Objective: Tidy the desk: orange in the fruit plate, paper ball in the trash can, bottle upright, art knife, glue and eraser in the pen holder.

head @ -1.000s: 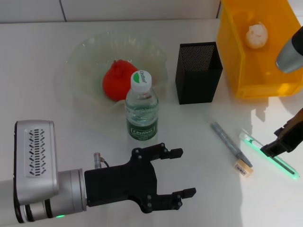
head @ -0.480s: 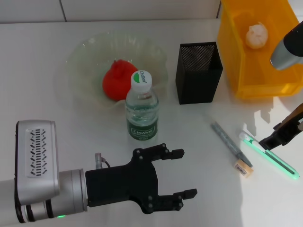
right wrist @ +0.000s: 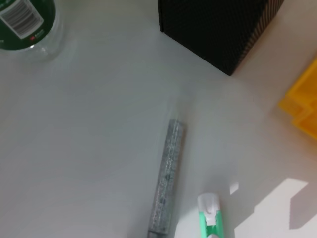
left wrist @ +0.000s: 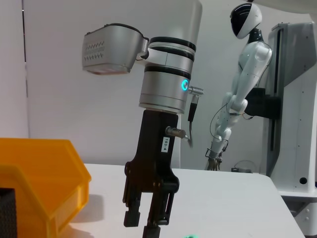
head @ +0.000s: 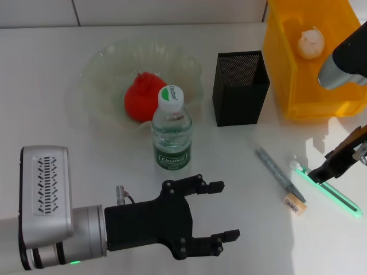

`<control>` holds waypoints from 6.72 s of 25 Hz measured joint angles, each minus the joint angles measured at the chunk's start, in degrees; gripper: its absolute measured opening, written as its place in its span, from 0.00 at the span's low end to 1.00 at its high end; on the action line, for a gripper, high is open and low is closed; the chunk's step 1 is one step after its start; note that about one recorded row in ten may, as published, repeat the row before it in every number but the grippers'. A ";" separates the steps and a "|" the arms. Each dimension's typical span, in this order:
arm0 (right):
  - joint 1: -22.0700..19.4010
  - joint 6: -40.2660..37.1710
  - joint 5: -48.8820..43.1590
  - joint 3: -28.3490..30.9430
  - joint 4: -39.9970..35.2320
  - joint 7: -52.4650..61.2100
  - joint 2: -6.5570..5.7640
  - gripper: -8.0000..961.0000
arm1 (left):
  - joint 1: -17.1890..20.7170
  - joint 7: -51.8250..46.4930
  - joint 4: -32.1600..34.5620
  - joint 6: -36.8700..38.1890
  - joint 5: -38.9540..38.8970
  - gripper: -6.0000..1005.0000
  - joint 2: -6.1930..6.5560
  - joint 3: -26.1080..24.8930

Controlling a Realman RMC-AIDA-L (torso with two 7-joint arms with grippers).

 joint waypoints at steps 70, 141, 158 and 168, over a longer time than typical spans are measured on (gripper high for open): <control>4.39 -4.42 9.42 21.47 -14.88 -3.96 -0.29 0.19 | -2.29 0.48 -1.49 1.27 -0.32 0.78 0.03 -0.69; -3.45 -7.87 29.23 28.21 -7.73 -15.34 -0.12 0.74 | -3.43 2.08 -4.48 2.42 -0.33 0.78 -0.21 -0.81; 1.73 -21.64 8.11 9.18 -14.31 -1.46 0.13 0.74 | -2.29 1.97 -6.16 3.45 -0.17 0.78 0.09 -1.95; 1.96 -12.10 6.47 -3.83 -5.14 1.24 0.26 0.74 | -2.28 2.17 -6.16 3.24 -0.20 0.78 0.09 -1.91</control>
